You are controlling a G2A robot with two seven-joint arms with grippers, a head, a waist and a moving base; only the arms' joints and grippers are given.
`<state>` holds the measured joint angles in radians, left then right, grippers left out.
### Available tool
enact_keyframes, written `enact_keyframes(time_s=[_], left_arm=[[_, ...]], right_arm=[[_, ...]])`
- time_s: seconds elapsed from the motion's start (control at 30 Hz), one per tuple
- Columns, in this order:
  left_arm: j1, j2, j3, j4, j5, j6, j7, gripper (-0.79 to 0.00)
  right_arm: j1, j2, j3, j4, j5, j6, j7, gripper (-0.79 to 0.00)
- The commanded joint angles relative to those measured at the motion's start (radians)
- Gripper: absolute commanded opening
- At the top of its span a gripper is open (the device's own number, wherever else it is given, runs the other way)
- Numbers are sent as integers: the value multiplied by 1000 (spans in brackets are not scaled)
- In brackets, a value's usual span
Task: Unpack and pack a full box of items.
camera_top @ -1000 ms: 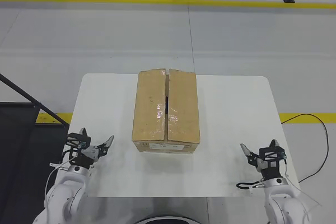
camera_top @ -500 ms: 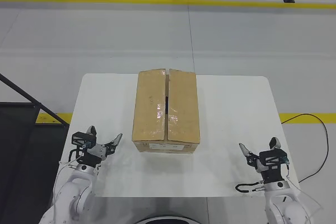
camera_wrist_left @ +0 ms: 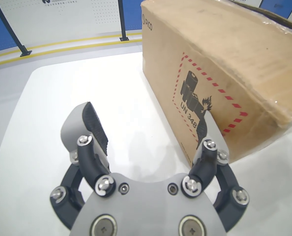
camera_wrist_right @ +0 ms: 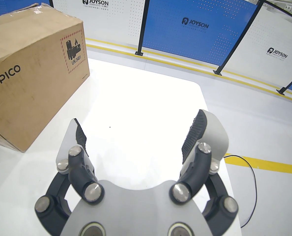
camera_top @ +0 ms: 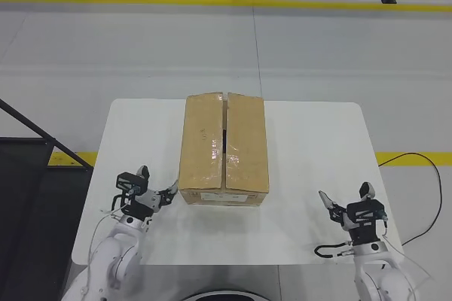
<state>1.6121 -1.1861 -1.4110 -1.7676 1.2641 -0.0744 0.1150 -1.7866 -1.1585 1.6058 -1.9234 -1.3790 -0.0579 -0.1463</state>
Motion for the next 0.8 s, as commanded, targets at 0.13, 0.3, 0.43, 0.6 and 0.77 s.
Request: enact_keyframes(time_s=[0.13,0.3,0.43,0.6,0.77], left_arm=[[-12,-4,20,9,0,-24,11,0],[-18,-6,31,10,-11,-54,17,0],[-26,-9,49,11,-7,-59,11,0],[-50,-15,83,24,-1,-55,4,0],[-74,-21,112,33,-4,-58,-2,0]], right_arm=[[3,-2,9,17,8,-16,-6,0],[7,-4,10,25,11,-25,-7,0],[10,-5,11,30,9,-31,-10,0],[11,-7,14,41,13,-37,-14,0],[7,-8,22,48,15,-43,-19,0]])
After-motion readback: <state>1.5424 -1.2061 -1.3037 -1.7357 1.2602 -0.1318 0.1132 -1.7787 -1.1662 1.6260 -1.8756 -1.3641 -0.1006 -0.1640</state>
